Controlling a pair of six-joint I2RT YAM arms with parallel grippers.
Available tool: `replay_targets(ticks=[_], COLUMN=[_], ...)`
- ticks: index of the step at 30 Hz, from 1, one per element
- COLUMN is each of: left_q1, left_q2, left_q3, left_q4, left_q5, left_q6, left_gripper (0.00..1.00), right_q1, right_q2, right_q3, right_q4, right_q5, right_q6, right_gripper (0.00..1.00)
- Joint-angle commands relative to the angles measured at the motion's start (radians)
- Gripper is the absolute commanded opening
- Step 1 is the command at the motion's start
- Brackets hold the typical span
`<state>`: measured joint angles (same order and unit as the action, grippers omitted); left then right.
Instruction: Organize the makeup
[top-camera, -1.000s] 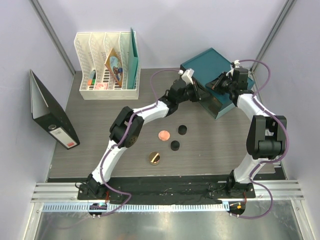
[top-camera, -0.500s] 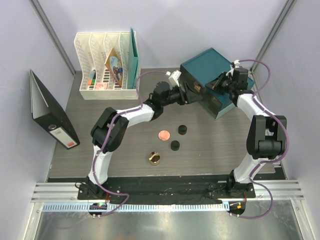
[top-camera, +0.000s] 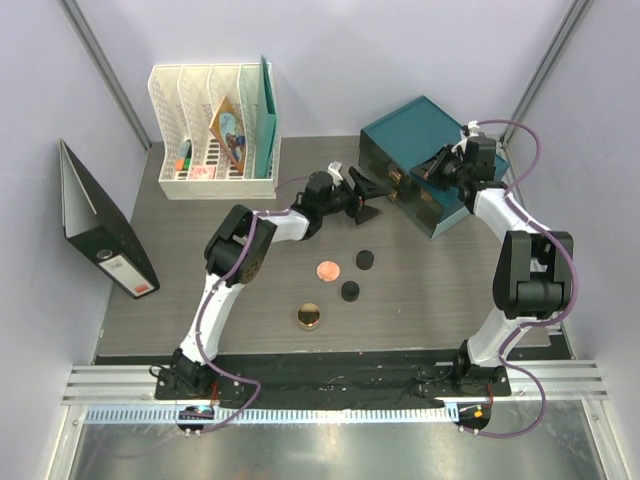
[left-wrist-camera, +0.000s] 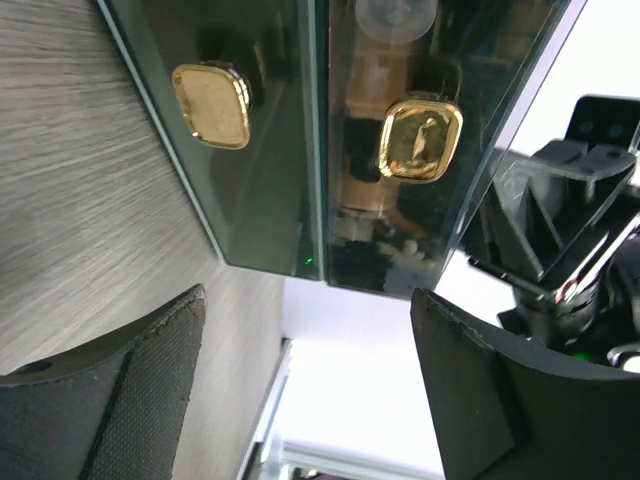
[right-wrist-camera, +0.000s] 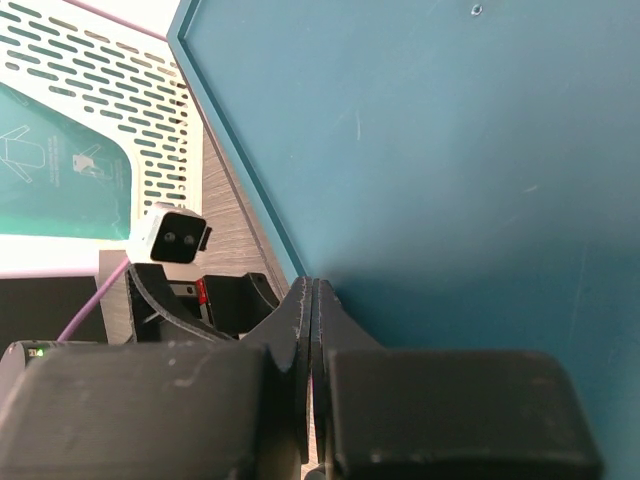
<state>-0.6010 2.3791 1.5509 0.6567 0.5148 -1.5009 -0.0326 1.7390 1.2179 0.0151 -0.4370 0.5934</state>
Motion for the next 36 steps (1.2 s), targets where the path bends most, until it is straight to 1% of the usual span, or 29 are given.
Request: replay_targets(ticks=[1,5,8,9,12,19,22,25,28,29,31,33,36], left_q1=[-0.006,-0.008,-0.006,-0.008,-0.011,-0.019,-0.022,-0.025,-0.028,-0.028,-0.028,-0.028,-0.029], left_q2=[-0.001,0.017,0.034,0.037,0.049,0.103,0.132,0.152,0.150,0.152,0.152,0.152,0.154], left_q3=[0.070,0.087,0.094,0.092,0.104,0.164,0.215,0.254,0.308,0.308,0.304,0.308,0.325], left_q4=[-0.009,-0.045,-0.071,-0.075,-0.107,-0.154,-0.189,-0.213,-0.311,-0.316,-0.324,-0.344,-0.391], left_q5=[-0.038,-0.091,-0.137,-0.168,-0.199,-0.229,-0.229,-0.229,-0.231,-0.237,-0.240,-0.239,-0.226], left_q6=[-0.090,-0.128,-0.147,-0.150,-0.153,-0.171,-0.163,-0.145,-0.085,-0.082,-0.084,-0.072,-0.036], left_gripper=[0.80,0.75,0.68,0.67,0.65,0.63,0.63,0.62,0.61,0.61,0.59,0.53,0.47], right_q1=[0.005,0.005,0.005,0.005,0.005,0.005,0.005,0.005,0.005,0.005,0.005,0.005,0.005], right_q2=[0.100,0.105,0.106,0.105,0.103,0.106,0.106,0.105,0.108,0.108,0.109,0.109,0.117], right_q3=[-0.092,-0.089,-0.087,-0.087,-0.087,-0.086,-0.084,-0.087,-0.087,-0.087,-0.086,-0.084,-0.084], right_q4=[-0.342,-0.342,-0.342,-0.342,-0.342,-0.342,-0.343,-0.342,-0.342,-0.342,-0.343,-0.343,-0.342], right_q5=[0.092,0.090,0.090,0.092,0.092,0.087,0.087,0.087,0.089,0.089,0.089,0.089,0.089], right_q6=[-0.073,-0.072,-0.072,-0.073,-0.070,-0.072,-0.072,-0.072,-0.072,-0.073,-0.072,-0.072,-0.072], right_gripper=[0.02,0.01,0.01,0.01,0.01,0.01,0.01,0.01,0.01,0.01,0.02,0.02,0.01])
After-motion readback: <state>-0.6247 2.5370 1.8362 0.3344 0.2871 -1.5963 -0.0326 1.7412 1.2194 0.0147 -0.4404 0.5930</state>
